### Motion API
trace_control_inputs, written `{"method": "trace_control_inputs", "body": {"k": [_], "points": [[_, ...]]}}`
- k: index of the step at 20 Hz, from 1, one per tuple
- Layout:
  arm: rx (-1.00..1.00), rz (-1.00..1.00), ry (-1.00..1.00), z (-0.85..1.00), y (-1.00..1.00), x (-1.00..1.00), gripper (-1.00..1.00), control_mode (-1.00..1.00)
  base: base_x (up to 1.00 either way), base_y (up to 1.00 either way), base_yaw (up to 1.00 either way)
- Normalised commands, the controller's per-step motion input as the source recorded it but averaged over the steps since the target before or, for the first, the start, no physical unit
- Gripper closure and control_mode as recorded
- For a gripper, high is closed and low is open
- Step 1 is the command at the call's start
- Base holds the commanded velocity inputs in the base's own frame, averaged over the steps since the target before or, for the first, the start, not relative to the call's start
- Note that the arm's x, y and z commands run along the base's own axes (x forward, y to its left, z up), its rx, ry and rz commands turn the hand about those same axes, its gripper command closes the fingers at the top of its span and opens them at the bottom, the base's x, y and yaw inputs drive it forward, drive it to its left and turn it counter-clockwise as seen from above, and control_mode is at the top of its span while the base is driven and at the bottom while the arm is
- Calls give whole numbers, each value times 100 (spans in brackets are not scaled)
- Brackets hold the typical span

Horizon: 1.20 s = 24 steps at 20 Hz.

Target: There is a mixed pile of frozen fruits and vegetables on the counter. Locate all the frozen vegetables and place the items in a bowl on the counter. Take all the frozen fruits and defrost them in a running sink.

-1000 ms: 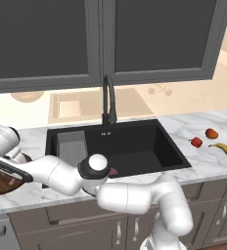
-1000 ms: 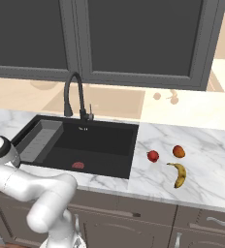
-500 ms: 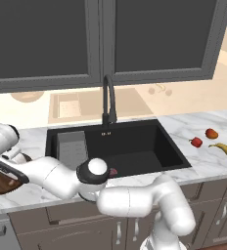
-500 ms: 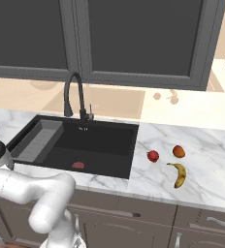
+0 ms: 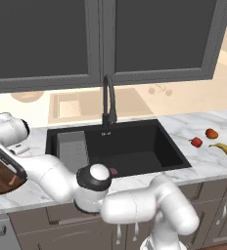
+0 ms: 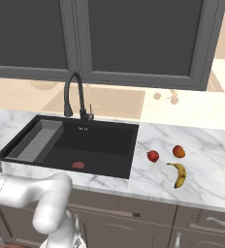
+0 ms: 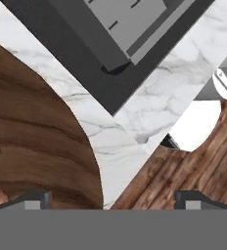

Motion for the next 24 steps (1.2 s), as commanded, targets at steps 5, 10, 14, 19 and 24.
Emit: {"method": "trace_control_inputs", "body": {"k": [5, 10, 14, 19, 24], "points": [[13, -13, 0, 16, -56, -47, -100, -100, 0, 0, 0], [12, -9, -1, 33, -56, -64, -100, -100, 0, 0, 0], [4, -3, -5, 53, -35, -60, -100, -100, 0, 0, 0], [-3, 0, -8, 45, -29, -35, -100, -100, 0, 0, 0], [-10, 21, -7, 14, -53, -3, -100, -100, 0, 0, 0]]}}
